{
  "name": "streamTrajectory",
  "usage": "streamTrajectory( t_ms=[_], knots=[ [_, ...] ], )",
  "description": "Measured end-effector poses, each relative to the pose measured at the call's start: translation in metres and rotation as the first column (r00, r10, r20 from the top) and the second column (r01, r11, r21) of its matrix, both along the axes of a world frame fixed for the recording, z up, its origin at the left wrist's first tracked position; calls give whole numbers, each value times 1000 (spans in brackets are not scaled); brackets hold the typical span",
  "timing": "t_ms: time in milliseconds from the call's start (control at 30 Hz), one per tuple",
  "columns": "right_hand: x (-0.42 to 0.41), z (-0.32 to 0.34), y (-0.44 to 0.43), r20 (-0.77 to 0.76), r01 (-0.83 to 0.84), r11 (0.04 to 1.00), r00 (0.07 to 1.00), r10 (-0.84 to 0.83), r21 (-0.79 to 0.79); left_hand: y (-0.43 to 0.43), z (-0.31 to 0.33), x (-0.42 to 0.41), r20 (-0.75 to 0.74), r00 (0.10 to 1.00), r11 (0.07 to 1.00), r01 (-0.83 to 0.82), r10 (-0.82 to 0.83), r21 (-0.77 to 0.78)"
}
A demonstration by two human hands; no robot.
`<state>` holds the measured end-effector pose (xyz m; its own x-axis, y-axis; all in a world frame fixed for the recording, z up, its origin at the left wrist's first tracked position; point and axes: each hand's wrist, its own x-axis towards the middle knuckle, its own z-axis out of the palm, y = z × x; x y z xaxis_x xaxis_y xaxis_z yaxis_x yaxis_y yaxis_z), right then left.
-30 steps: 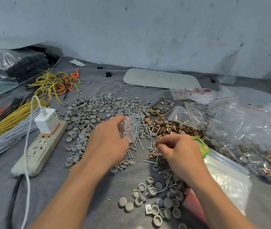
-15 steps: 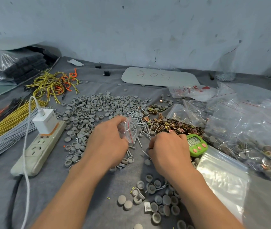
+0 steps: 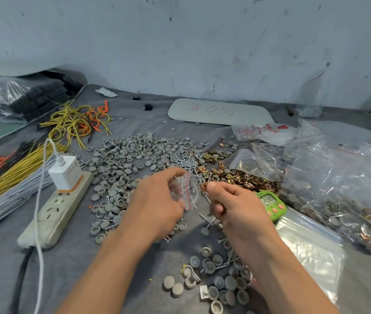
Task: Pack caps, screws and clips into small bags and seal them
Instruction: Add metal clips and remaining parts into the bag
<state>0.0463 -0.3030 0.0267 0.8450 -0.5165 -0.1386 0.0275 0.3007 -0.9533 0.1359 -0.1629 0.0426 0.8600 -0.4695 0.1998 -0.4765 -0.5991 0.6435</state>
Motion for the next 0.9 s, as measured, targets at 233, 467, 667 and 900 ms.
streamTrajectory(
  t_ms=[233, 467, 667, 900],
  knots=[
    [4, 6, 7, 48, -21, 993, 998, 27, -114, -1, 8, -7, -29, 989, 986, 145, -148, -86],
    [4, 23, 0, 120, 109, 947, 990, -75, -301, -3, 8, -7, -93, 986, 959, 108, -136, -261],
    [-22, 22, -53, 41, 387, 665, 880, -473, -639, 2, 20, -5, -209, 971, 744, -57, -113, -666],
    [-14, 8, -55, -313, -229, 231, 833, -456, -946, -2, 22, -10, 62, 982, 816, -110, 176, -568]
  ],
)
